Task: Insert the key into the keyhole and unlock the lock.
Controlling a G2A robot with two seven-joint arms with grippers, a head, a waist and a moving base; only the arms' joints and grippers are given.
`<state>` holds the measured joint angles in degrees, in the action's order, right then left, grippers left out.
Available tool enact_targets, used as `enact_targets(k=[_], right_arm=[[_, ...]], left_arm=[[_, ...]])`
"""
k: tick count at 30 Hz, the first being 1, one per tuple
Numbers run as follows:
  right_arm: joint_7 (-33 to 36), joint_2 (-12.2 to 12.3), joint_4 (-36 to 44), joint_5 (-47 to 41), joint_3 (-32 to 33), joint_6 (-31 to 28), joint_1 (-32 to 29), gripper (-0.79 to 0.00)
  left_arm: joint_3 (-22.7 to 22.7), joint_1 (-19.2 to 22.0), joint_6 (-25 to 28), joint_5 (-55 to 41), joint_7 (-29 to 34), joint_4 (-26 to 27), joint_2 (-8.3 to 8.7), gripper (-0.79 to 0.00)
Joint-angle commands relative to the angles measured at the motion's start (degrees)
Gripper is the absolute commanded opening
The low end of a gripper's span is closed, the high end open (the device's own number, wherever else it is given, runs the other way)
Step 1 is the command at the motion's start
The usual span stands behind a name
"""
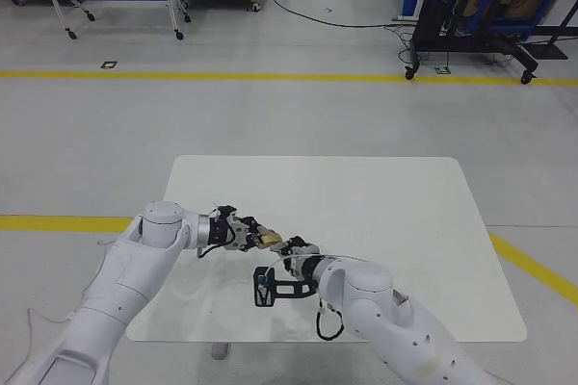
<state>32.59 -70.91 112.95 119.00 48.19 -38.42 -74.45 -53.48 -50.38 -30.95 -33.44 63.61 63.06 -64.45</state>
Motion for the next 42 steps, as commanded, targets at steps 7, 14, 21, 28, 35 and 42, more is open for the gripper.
enact_targets(k=[7,14,21,28,35,42], right_arm=[[2.86,-1.06,-1.81,-0.01,-2.35,1.36,1.61,-0.785],[3.56,-1.78,-2.71,-1.79,-2.75,2.68,2.32,0.000],[3.25,-1.76,-2.09,-2.50,-2.27,2.53,2.04,0.000],[3.25,-1.76,-2.09,-2.50,-2.27,2.53,2.04,0.000],[-6.59,-1.26,-3.86,-6.99,1.91,6.02,0.86,0.000],[-19.58,-0.29,-7.71,-8.03,6.00,7.52,-0.30,-0.526]], left_arm=[[0.10,0.39,-0.55,-0.63,-0.27,-0.69,-0.05,-0.785],[-0.17,0.58,-0.30,-1.26,-0.54,-1.10,-0.02,-0.785],[-2.10,-0.03,1.17,-3.64,-2.07,-1.33,0.19,-0.785],[-3.64,-1.32,2.64,-4.69,-5.07,-0.11,0.42,-0.785],[-4.62,-2.64,3.77,-4.40,-7.88,1.86,0.66,-0.785],[-5.81,-4.34,6.02,-4.11,-11.93,4.14,0.82,-0.785]])
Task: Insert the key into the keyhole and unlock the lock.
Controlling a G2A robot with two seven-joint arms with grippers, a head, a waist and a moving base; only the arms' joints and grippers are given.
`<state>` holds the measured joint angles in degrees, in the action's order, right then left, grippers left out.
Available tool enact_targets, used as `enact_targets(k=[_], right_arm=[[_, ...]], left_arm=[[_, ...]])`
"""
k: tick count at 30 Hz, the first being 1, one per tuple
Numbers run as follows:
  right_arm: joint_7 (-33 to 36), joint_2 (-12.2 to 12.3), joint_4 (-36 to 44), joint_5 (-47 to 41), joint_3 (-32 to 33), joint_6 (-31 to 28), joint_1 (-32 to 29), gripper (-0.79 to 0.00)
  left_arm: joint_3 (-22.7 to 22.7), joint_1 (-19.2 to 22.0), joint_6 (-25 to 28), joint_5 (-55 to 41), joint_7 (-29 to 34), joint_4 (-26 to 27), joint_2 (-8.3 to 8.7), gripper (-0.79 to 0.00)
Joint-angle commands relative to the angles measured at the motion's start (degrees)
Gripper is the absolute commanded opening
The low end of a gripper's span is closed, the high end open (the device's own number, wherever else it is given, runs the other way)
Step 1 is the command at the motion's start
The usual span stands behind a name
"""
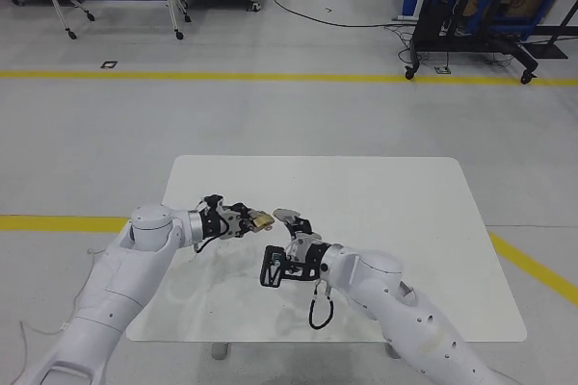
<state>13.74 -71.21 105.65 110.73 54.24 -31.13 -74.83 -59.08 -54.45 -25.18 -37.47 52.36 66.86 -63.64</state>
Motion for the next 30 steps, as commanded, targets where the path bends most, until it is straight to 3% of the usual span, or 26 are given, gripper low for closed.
enact_targets(k=[1,4,7,12,17,24,30], right_arm=[[-1.24,-0.03,-0.83,0.40,-0.25,0.58,0.21,-0.588],[-2.48,-0.23,-1.97,0.76,-1.15,1.58,0.88,-0.705],[-1.64,-0.56,-3.01,1.19,-1.92,3.82,1.41,-0.754],[2.84,-1.31,-2.70,4.64,-4.36,10.07,1.05,-0.754],[5.59,-1.85,-2.74,4.95,-5.54,11.12,1.36,-0.727],[5.77,-2.22,-3.04,2.83,-5.22,11.80,1.04,-0.785],[1.61,-2.34,-4.10,-3.31,-2.99,13.08,0.16,-0.785]], left_arm=[[-0.49,-0.50,0.77,-0.02,-1.42,0.67,0.05,-0.785],[-1.06,-1.49,2.51,0.90,-3.95,2.18,0.15,-0.785],[-1.51,-2.69,3.42,1.25,-5.14,3.75,0.26,-0.785],[-2.08,-3.62,3.25,1.25,-5.51,4.97,0.38,-0.785],[-2.44,-4.07,3.60,1.19,-5.59,5.48,0.41,-0.785],[-2.99,-4.57,4.64,1.56,-5.74,6.10,0.47,-0.785],[-3.90,-6.08,8.26,2.97,-7.37,7.88,0.64,-0.785]])
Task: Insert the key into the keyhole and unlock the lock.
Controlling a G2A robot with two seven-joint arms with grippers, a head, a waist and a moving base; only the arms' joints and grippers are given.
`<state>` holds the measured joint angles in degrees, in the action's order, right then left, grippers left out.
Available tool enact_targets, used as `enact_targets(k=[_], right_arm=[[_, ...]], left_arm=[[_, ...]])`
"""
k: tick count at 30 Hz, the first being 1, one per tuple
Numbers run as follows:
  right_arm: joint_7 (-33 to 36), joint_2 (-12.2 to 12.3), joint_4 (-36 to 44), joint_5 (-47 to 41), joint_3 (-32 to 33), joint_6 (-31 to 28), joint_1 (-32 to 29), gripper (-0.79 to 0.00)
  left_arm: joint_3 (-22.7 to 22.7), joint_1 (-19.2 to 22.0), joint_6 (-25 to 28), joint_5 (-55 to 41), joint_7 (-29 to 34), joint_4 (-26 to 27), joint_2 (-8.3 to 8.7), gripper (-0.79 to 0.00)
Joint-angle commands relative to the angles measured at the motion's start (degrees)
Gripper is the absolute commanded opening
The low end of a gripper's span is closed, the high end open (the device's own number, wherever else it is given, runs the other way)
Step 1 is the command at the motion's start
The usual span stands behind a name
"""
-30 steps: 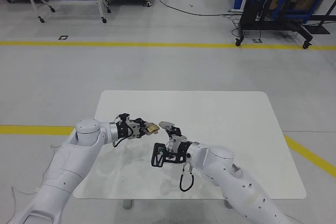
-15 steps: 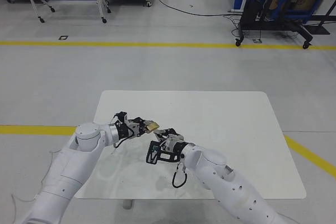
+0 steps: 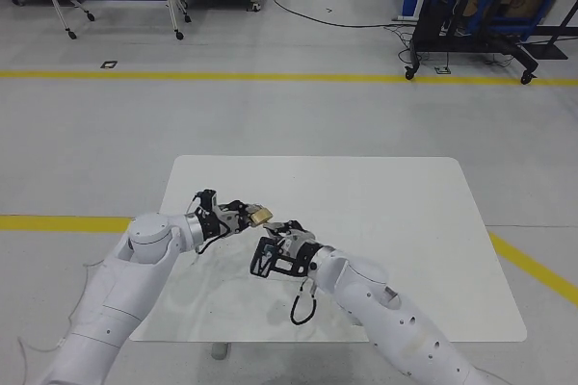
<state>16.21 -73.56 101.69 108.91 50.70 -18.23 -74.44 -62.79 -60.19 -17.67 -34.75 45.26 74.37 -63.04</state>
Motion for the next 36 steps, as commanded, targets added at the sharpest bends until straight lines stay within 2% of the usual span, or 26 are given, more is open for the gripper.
enact_targets(k=[1,7,14,21,22,24,25,30,32,36], right_arm=[[-1.61,0.04,-0.32,-2.80,1.18,0.28,-0.51,-0.785],[-6.91,0.35,-1.85,-11.54,5.07,-1.47,-1.95,-0.785],[-13.32,0.77,-4.75,-20.27,8.51,-7.08,-2.02,-0.785],[-15.34,1.13,-6.45,-23.51,10.05,-11.05,-1.28,-0.785],[-15.33,1.21,-6.44,-23.43,10.19,-11.68,-1.11,-0.573],[-14.71,1.43,-5.94,-22.49,10.74,-12.21,-0.97,-0.071],[-14.74,1.58,-5.23,-21.62,11.09,-12.27,-1.14,0.000],[-15.19,2.81,0.08,-16.92,15.20,-10.89,-5.49,0.000],[-14.22,3.33,3.11,-16.06,18.06,-8.53,-8.79,0.000],[-13.93,4.32,10.08,-15.22,23.53,-6.46,-15.98,0.000]], left_arm=[[-0.40,-0.69,1.58,0.55,-0.57,0.80,0.08,-0.785],[-1.19,-3.46,7.26,3.46,-2.57,4.35,0.32,-0.785],[-1.75,-7.84,14.88,9.69,-8.16,9.35,0.55,-0.785],[-2.55,-9.59,15.84,10.06,-9.17,10.74,0.55,-0.785],[-2.65,-9.52,15.21,9.72,-8.83,10.65,0.54,-0.785],[-2.73,-9.13,13.49,9.28,-8.09,10.31,0.52,-0.785],[-2.60,-8.81,12.43,9.50,-7.64,10.10,0.52,-0.785],[-0.76,-7.07,8.70,13.66,-5.96,9.61,0.44,-0.785],[0.99,-6.34,7.18,17.39,-4.38,9.69,0.45,-0.785],[5.02,-4.91,5.43,26.70,-5.77,9.73,0.17,-0.785]])
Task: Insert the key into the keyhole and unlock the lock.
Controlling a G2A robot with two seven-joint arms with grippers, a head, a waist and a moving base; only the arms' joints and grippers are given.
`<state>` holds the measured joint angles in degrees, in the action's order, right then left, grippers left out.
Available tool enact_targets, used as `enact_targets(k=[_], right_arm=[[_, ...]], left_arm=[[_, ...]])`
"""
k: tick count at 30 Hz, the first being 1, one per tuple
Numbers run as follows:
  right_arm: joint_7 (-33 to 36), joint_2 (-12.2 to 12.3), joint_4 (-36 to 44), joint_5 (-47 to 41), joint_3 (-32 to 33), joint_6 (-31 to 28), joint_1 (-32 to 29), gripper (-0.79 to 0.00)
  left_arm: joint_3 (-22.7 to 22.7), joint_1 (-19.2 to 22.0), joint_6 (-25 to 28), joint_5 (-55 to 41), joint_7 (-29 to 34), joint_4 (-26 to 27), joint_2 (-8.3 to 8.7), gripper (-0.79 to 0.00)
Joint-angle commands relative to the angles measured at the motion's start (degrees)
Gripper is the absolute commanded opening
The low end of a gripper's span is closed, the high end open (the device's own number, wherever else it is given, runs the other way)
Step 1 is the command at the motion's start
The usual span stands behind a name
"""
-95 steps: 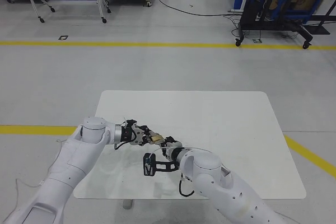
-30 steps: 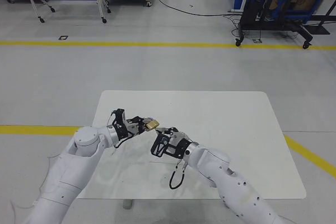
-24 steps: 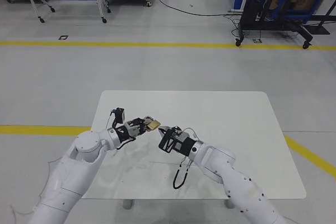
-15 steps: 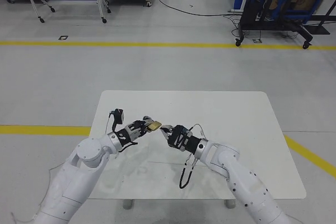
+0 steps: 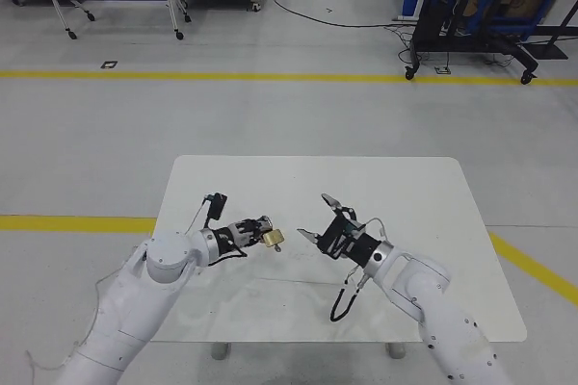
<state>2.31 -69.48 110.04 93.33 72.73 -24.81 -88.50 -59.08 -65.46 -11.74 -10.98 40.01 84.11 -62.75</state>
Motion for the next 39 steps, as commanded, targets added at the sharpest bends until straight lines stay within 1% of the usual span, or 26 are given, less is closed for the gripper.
enact_targets(k=[1,2,5,9,10,11,13,14,15,16,20,25,27,31,34,35,37,39], right_arm=[[-0.03,0.47,3.52,0.94,2.65,0.19,-3.55,0.000],[-0.01,0.65,5.22,1.34,3.66,0.52,-5.18,0.000],[-0.01,0.65,5.22,1.34,3.66,0.52,-5.18,0.000],[-0.01,0.65,5.22,1.34,3.66,0.52,-5.18,0.000],[-0.01,0.65,5.22,1.34,3.66,0.52,-5.18,0.000],[-0.01,0.65,5.22,1.34,3.66,0.52,-5.18,0.000],[-0.01,0.65,5.22,1.34,3.66,0.52,-5.18,0.000],[-0.01,0.65,5.22,1.34,3.66,0.52,-5.18,0.000],[-0.01,0.65,5.22,1.34,3.66,0.52,-5.18,0.000],[-0.01,0.65,5.22,1.34,3.66,0.52,-5.18,0.000],[-0.01,0.65,5.22,1.34,3.66,0.52,-5.18,0.000],[-0.01,0.65,5.22,1.34,3.66,0.52,-5.18,0.000],[-0.97,0.57,4.38,-1.82,4.49,1.54,-5.19,0.000],[-3.07,0.91,2.92,-8.55,9.80,0.72,-5.74,0.000],[-4.19,1.11,3.10,-12.41,15.16,3.74,-8.07,0.000],[-5.18,1.18,3.19,-14.48,17.01,3.88,-9.20,0.000],[-7.11,1.37,3.24,-17.66,21.36,4.10,-11.56,0.000],[-8.52,1.55,4.21,-19.32,25.10,3.81,-13.88,0.000]], left_arm=[[2.57,0.69,-1.07,4.81,-1.26,0.06,-0.33,-0.785],[4.02,1.10,-2.07,6.51,-1.55,0.10,-0.57,-0.785],[7.83,3.19,-5.45,9.73,-3.44,-0.69,-1.62,-0.785],[12.06,6.09,-7.69,10.06,-5.53,-3.56,-3.43,-0.785],[12.93,6.52,-8.09,10.17,-6.06,-4.30,-3.82,-0.613],[13.68,6.94,-8.20,10.56,-6.58,-4.91,-4.15,-0.508],[14.48,7.49,-8.05,10.47,-7.24,-5.92,-4.68,-0.351],[14.62,7.66,-7.97,10.15,-7.41,-6.34,-4.88,-0.219],[14.53,7.74,-7.76,9.55,-7.63,-6.68,-5.05,-0.012],[14.40,7.78,-7.60,8.99,-7.71,-6.98,-5.18,0.000],[13.47,7.74,-7.05,7.83,-8.11,-7.48,-5.40,0.000],[10.03,6.55,-5.44,5.37,-8.64,-6.55,-5.00,0.000],[8.47,5.40,-4.25,5.17,-9.26,-5.59,-4.65,0.000],[4.08,3.03,-1.72,4.15,-11.09,-2.98,-3.80,0.000],[-0.12,1.24,0.48,3.24,-12.98,-0.83,-3.08,0.000],[-1.71,0.45,1.61,2.99,-13.94,0.08,-2.83,0.000],[-5.20,-1.68,5.02,3.31,-17.57,2.37,-2.31,0.000],[-8.74,-4.59,9.73,4.06,-23.20,4.78,-1.91,0.000]])
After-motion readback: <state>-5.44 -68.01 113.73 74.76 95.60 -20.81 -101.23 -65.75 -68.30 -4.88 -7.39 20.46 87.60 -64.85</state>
